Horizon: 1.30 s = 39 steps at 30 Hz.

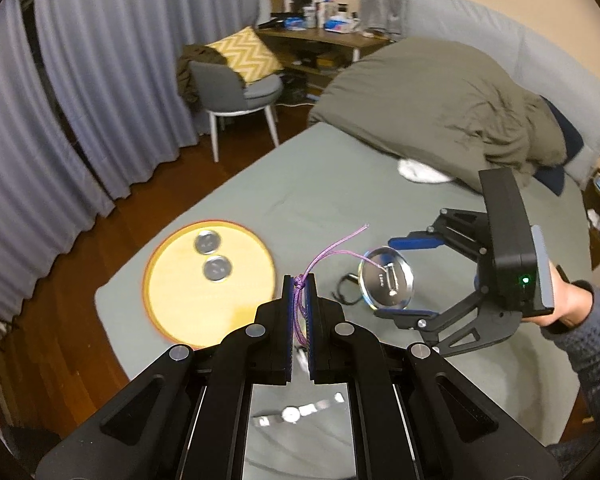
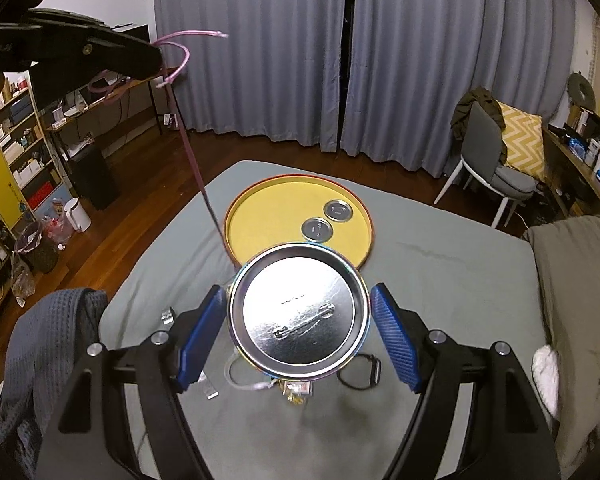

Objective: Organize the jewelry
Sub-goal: 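Carry the pink card badge and pin badge over the bed beside the other items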

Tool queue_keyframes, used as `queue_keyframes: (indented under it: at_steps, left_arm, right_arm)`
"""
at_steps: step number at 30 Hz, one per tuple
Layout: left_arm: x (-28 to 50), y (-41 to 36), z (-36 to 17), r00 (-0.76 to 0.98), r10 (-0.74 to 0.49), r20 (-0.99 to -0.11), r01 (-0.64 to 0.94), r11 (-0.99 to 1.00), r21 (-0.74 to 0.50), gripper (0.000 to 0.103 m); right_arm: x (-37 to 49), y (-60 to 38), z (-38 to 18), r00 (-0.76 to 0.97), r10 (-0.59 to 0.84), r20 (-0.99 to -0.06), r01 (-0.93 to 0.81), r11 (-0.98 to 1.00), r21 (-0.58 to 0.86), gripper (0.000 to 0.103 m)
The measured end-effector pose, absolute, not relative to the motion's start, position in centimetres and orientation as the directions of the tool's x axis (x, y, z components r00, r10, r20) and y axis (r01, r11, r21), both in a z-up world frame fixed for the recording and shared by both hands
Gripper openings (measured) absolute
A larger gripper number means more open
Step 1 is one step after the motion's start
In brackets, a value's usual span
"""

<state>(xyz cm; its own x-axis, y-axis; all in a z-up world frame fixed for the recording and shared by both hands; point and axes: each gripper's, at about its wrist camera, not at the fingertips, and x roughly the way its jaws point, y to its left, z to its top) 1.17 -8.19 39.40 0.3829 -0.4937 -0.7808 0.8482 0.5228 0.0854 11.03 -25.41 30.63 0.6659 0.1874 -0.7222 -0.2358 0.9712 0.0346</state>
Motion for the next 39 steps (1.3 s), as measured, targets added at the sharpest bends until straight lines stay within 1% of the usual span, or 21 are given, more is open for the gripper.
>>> queue_keyframes:
  at_steps: [5,11,17,23,27,29,39]
  left_arm:
    - [-1.7,-9.1,38.1,0.334,-0.528,-0.781,0.881,0.469,0.059,0.005]
    - [-5.2,-10.9,35.6,0.284,-0.528,-0.8,0.913,0.404,0.058,0.005]
    - [-7.7,-13.0,33.3,0.237,-0.539,-0.808,0.94,0.338,0.049,0.005]
    - [-8.3,-15.1,28.6,0.199,-0.499,-0.844,0.949,0.314,0.038,0.005]
    - [-8.5,-16.1,25.2,0.153,-0.491,-0.858,0.954,0.301,-0.003,0.005]
    - [-8.9,-16.6,23.5,0.148,-0.472,-0.869,0.957,0.29,0.006,0.005]
    - [-7.7,-17.8,14.5,0.056,-0.392,-0.918,0.955,0.289,-0.065,0.005]
  right_arm:
    - [8.9,-27.0,29.0,0.661,0.17,-0.731,-0.207,0.978,0.04,0.07]
    - [6.6,-28.8,26.3,0.635,0.133,-0.761,-0.163,0.986,0.036,0.07]
    - [5.2,-30.8,22.1,0.595,0.102,-0.797,-0.103,0.993,0.05,0.07]
    - [5.0,-31.6,17.6,0.547,0.091,-0.832,-0.073,0.995,0.061,0.07]
    - [5.1,-32.0,14.4,0.514,0.088,-0.853,-0.057,0.996,0.069,0.07]
    - [5.0,-32.1,12.6,0.494,0.09,-0.865,-0.051,0.996,0.075,0.07]
    - [4.9,-32.9,7.4,0.422,0.11,-0.9,-0.038,0.994,0.103,0.07]
